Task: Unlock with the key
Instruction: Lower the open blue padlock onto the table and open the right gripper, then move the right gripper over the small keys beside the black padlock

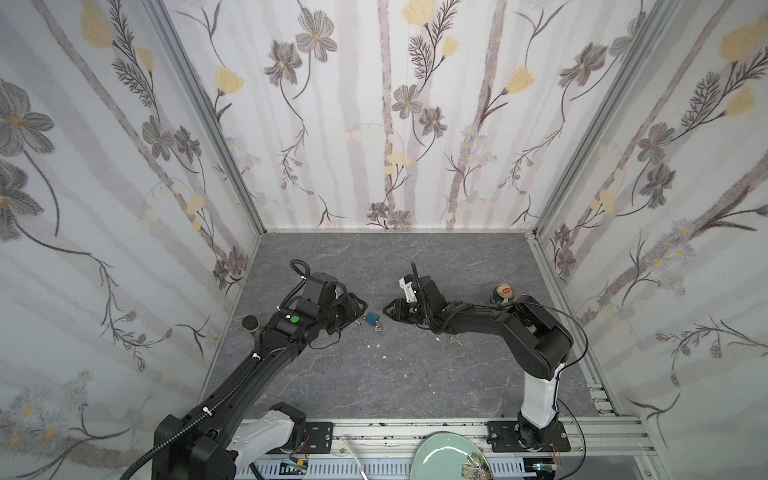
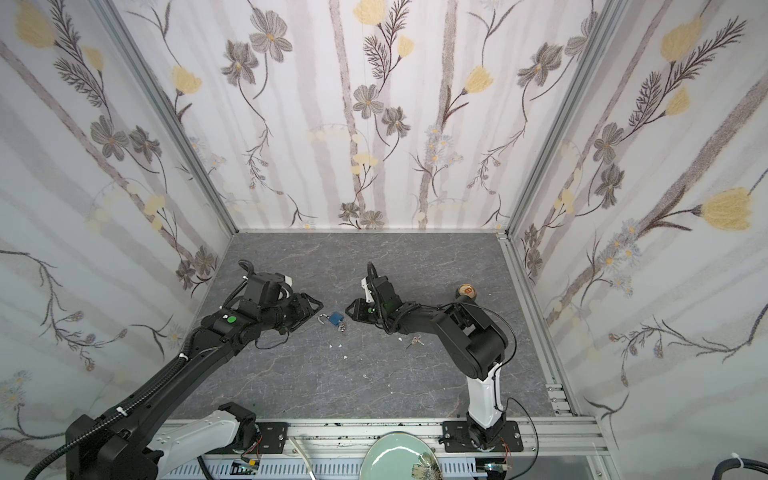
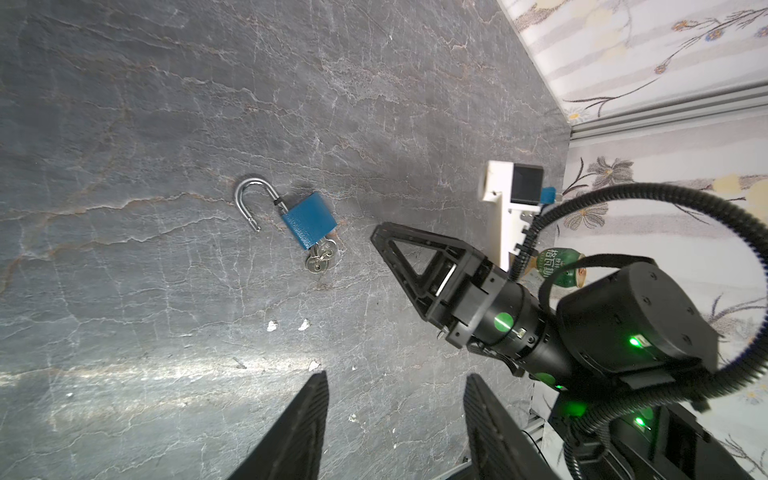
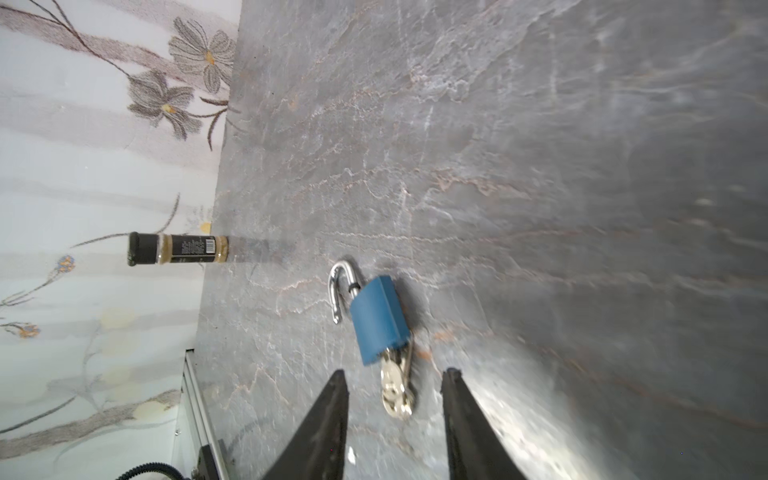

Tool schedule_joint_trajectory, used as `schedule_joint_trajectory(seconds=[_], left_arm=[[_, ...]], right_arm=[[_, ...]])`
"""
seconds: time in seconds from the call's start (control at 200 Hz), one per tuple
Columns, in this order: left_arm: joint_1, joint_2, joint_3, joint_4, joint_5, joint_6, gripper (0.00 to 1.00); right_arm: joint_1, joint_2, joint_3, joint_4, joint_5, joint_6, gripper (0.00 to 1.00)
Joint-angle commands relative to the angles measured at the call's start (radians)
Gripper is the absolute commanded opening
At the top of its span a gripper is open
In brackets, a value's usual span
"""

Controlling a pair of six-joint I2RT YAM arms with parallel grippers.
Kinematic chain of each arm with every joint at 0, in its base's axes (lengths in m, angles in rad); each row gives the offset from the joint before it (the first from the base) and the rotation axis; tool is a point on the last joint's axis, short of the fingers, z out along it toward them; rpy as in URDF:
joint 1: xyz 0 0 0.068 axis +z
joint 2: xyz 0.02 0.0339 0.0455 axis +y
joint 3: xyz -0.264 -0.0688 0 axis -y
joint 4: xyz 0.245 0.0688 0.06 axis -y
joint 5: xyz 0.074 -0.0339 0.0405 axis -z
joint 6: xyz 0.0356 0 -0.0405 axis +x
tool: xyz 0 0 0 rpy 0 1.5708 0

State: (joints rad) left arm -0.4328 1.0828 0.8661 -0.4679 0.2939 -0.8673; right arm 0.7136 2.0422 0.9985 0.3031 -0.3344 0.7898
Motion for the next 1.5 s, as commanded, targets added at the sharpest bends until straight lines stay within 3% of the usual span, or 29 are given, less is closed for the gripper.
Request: schedule_joint_trajectory(seconds=[0.0, 0.365, 0.619, 0.924, 1.494], left_arm=[[-0.001, 0.008, -0.011, 0.042, 0.03, 0.002, 0.57], [-0.07, 0.113, -0.021, 0.124, 0.091, -0.001, 0.56], [-0.15, 0.221, 0.026, 0.159, 0.094, 0.002, 0.56], [-0.205, 0.308, 0.058, 0.179, 0.093, 0.001, 0.56], [-0.214, 0.328, 0.029, 0.212, 0.087, -0.028, 0.56]], right_arm=[[-0.006, -0.095, -0.052, -0.072, 0.123, -0.078, 0.38], [-0.045, -0.479, -0.242, -0.234, 0.339, -0.129, 0.37], [-0.094, -0.606, -0.352, -0.364, 0.416, -0.129, 0.38], [-0.105, -0.619, -0.379, -0.524, 0.499, -0.1, 0.36], [-0.105, -0.476, -0.397, -0.416, 0.444, -0.056, 0.31]])
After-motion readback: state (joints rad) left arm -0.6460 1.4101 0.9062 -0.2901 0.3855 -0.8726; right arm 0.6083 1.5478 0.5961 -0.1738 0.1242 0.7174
